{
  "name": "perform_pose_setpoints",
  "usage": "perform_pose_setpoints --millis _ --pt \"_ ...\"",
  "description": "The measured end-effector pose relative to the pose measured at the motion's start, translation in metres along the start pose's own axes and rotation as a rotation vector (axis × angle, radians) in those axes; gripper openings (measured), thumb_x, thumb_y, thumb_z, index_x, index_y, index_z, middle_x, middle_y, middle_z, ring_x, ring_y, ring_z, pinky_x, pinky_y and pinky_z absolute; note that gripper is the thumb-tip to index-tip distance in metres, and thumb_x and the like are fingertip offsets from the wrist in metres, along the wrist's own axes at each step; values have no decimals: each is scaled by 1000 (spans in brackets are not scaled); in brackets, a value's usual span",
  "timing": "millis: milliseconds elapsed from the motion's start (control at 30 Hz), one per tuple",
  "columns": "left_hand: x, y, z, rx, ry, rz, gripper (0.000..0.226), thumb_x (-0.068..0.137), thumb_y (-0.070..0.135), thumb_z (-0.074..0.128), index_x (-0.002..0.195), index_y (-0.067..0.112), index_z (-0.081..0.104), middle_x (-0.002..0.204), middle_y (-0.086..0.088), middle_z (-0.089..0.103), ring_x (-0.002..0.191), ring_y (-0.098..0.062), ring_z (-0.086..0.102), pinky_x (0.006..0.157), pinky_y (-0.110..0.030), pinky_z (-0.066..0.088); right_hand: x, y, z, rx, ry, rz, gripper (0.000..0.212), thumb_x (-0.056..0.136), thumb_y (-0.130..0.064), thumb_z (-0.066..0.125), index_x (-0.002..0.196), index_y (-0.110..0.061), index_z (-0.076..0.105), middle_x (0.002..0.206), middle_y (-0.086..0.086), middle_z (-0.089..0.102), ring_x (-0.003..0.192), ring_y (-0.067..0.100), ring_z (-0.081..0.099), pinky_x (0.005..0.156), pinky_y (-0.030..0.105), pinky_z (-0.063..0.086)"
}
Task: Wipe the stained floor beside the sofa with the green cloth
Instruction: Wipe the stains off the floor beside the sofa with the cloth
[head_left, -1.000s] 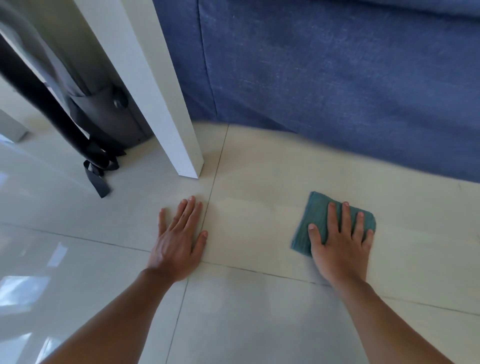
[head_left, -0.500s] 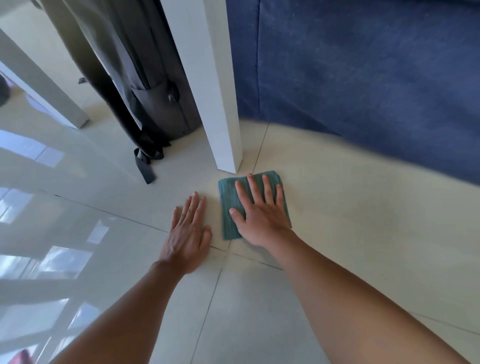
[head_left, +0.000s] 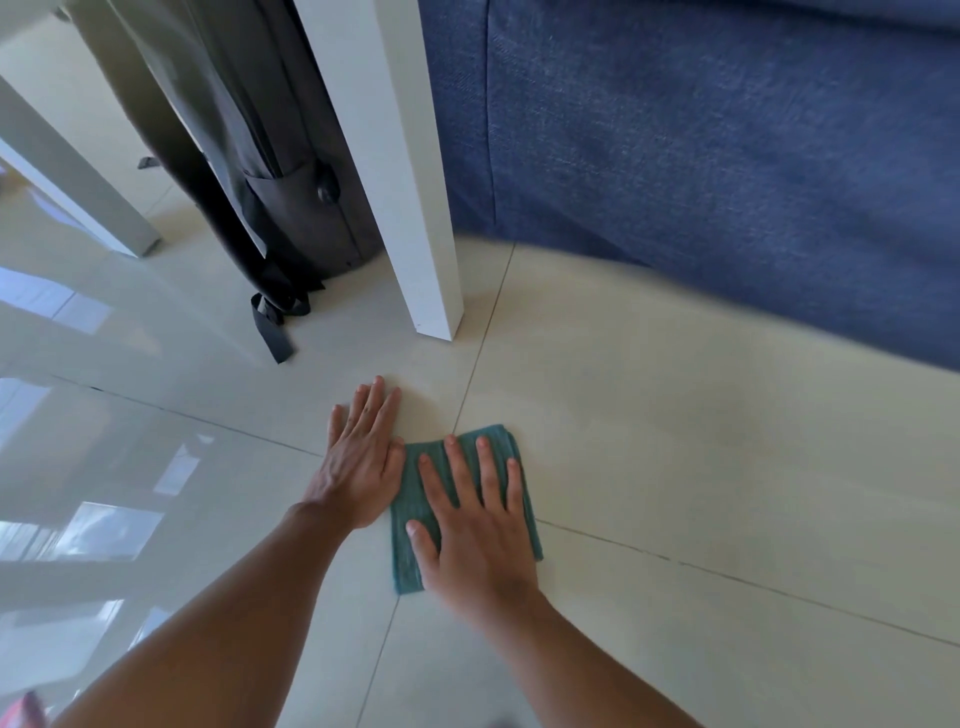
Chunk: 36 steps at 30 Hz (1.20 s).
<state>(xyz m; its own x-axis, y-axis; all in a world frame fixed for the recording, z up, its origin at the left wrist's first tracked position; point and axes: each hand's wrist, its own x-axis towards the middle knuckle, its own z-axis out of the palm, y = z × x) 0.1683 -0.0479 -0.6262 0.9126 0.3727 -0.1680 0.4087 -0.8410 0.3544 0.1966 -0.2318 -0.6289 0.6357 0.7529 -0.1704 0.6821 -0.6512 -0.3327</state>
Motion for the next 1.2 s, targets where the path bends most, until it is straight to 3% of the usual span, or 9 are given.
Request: perform_pose_setpoints --millis 167,333,433,700,867,1067,1200 --pt "-1 4 -1 21 -9 -13 69 94 40 13 157 14 6 165 -6 -7 147 -16 -19 116 -33 -19 -4 0 -3 12 -3 -6 73 99 -62 19 163 -32 4 172 -2 -11 154 26 -25 123 54 -14" --pt "-4 22 6 64 -5 36 69 93 42 10 157 17 6 165 -4 -7 148 -15 -19 117 -43 -19 -16 22 -7 21 41 22 72 99 -64 25 162 -34 14 172 -7 2 157 20 -14 124 50 -5" --pt "5 44 12 64 -13 63 68 93 41 13 157 19 6 165 0 -8 147 -14 -20 114 -49 -21 -34 51 -10 8 77 116 70 99 -65 25 162 -35 14 172 -8 3 158 19 -11 125 50 -3" --pt "33 135 35 76 -45 302 70 91 38 15 157 15 11 166 -4 -2 152 -27 -2 119 -58 0 -111 175 -35 -55 127 486 71 98 -68 18 162 -40 5 171 -13 -3 158 18 -8 127 47 -2" --pt "51 173 54 132 -76 377 69 91 37 17 155 13 16 166 -8 4 152 -30 4 117 -65 6 -168 231 -50 -65 185 787 76 95 -69 15 162 -32 12 172 -6 8 158 23 0 127 49 7" --pt "56 171 67 189 -55 378 66 92 35 22 153 11 22 165 -11 8 151 -29 7 117 -64 5 -139 263 -65 -73 190 824 79 93 -69 10 162 -32 8 172 -6 1 158 24 -3 127 47 0" --pt "59 174 69 212 -59 384 64 93 35 25 152 11 24 165 -11 10 151 -29 6 117 -64 4 -98 296 -83 -73 191 844 73 98 -64 20 163 -33 7 173 -6 -2 158 25 -4 126 49 -2"
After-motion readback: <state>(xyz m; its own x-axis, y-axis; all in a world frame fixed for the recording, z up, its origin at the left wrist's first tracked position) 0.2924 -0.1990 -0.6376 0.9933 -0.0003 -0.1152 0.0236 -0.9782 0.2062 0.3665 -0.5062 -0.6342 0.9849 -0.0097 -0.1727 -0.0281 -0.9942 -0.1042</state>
